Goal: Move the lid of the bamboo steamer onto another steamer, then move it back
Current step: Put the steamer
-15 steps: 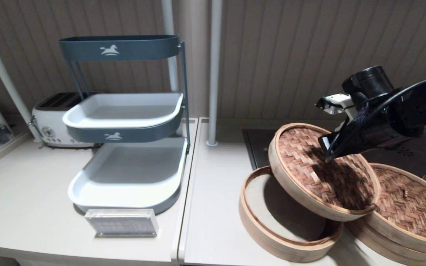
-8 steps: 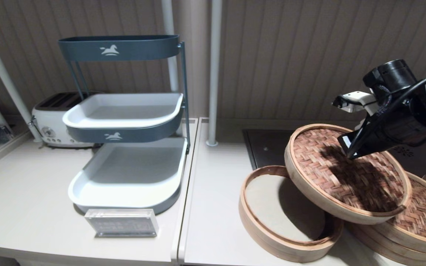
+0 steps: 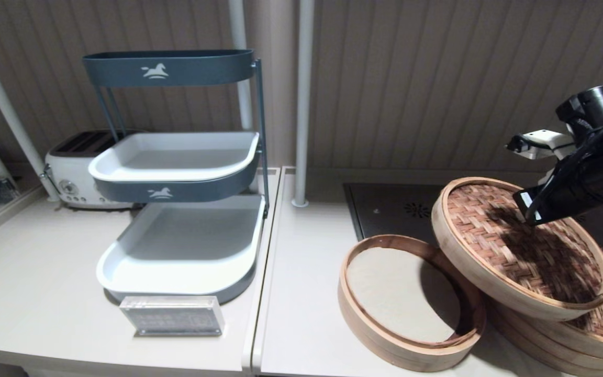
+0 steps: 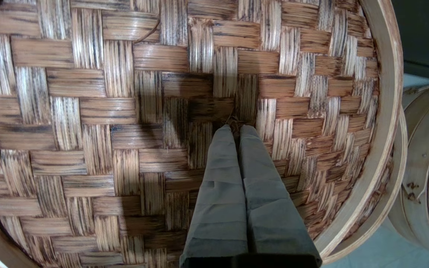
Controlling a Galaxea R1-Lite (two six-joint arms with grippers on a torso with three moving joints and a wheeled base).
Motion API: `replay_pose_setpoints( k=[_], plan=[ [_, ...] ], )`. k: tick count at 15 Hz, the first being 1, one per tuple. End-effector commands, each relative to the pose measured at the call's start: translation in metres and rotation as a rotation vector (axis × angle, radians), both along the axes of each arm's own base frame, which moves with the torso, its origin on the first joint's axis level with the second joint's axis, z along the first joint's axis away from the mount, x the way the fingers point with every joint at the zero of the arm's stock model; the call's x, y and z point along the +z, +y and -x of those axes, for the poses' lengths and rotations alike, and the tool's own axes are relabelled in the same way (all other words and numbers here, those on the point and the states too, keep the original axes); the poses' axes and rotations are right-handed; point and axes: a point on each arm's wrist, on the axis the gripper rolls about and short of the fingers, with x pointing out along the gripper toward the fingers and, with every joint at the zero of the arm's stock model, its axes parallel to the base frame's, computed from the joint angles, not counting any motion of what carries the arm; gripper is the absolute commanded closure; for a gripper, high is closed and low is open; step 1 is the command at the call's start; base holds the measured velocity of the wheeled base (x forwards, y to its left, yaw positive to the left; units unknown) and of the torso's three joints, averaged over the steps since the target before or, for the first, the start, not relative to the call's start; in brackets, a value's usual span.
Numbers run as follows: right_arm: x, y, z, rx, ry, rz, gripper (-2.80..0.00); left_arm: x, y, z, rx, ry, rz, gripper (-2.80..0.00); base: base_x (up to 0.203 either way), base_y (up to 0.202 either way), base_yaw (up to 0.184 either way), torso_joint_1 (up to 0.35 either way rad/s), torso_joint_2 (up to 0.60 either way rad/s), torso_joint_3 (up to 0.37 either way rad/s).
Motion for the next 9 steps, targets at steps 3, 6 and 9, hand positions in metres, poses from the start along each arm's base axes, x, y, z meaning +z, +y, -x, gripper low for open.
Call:
replay_pose_setpoints(
  k=[3, 6, 9],
  plan=[
    [-0.006, -0.023, 0.001, -0.049, 0.025, -0.002, 0.00, -0.008, 0.000, -0.002, 0.000, 0.025, 0.000, 0.00, 0.000, 0.000, 0.000, 0.000, 0.00, 0.000],
    [-0.011, -0.044, 0.004, -0.085, 0.044, -0.017, 0.00, -0.008, 0.000, -0.002, 0.000, 0.025, 0.000, 0.00, 0.000, 0.000, 0.000, 0.000, 0.00, 0.000],
    [-0.020, -0.066, 0.006, -0.111, 0.072, -0.034, 0.00, -0.008, 0.000, -0.002, 0.000, 0.025, 0.000, 0.00, 0.000, 0.000, 0.000, 0.000, 0.00, 0.000]
  ],
)
